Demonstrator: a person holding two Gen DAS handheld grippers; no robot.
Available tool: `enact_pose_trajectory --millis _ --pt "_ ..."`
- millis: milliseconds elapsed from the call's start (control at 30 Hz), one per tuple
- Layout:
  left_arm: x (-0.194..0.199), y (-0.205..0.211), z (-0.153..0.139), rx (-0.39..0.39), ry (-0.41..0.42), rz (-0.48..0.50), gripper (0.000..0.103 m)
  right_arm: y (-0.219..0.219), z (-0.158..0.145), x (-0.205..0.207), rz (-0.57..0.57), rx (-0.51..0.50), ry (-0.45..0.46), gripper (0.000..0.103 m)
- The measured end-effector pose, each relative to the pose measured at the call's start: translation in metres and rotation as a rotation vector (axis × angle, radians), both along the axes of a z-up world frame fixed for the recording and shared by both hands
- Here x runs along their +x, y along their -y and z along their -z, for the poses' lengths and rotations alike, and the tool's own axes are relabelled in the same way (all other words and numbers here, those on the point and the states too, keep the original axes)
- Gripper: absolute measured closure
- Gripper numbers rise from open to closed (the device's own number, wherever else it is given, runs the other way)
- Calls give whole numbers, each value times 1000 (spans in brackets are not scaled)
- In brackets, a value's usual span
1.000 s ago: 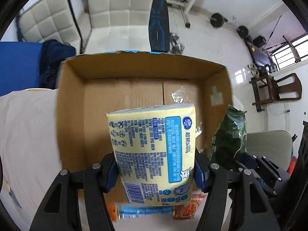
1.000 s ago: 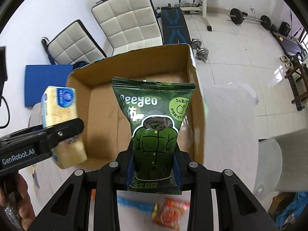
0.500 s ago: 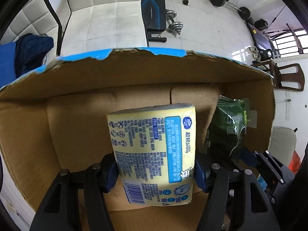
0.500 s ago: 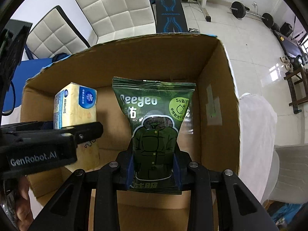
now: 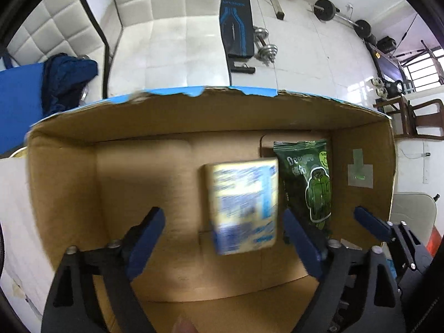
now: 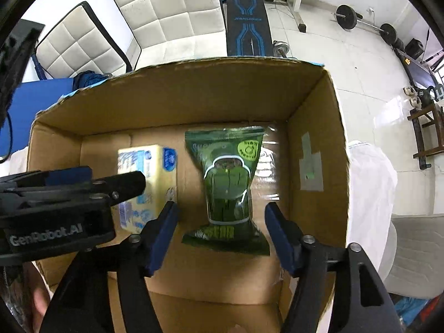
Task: Organize soft objects
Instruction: 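Lift both tools out of the box back toward the table items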
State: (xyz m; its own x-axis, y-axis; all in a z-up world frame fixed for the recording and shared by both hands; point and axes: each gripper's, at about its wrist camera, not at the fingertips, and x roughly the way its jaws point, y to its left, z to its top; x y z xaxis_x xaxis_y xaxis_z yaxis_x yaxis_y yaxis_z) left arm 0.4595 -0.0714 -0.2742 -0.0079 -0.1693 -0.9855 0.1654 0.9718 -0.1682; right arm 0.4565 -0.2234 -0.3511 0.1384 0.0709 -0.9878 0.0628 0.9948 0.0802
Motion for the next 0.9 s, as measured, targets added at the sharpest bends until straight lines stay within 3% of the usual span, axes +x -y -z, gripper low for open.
enact_pose_trajectory --millis 67,233,533,900 --pt "-8 -8 -7 10 33 -14 7 -3 -6 -12 -8 -11 9 12" --pt "-45 -29 -31 44 137 -38 0 -3 -16 -35 6 -2 20 0" --pt "-97 -51 -64 64 221 -50 0 -14 -42 -89 3 -33 54 0" --pt "-155 -54 -125 39 326 -83 0 -15 -104 -148 9 -47 137 0"
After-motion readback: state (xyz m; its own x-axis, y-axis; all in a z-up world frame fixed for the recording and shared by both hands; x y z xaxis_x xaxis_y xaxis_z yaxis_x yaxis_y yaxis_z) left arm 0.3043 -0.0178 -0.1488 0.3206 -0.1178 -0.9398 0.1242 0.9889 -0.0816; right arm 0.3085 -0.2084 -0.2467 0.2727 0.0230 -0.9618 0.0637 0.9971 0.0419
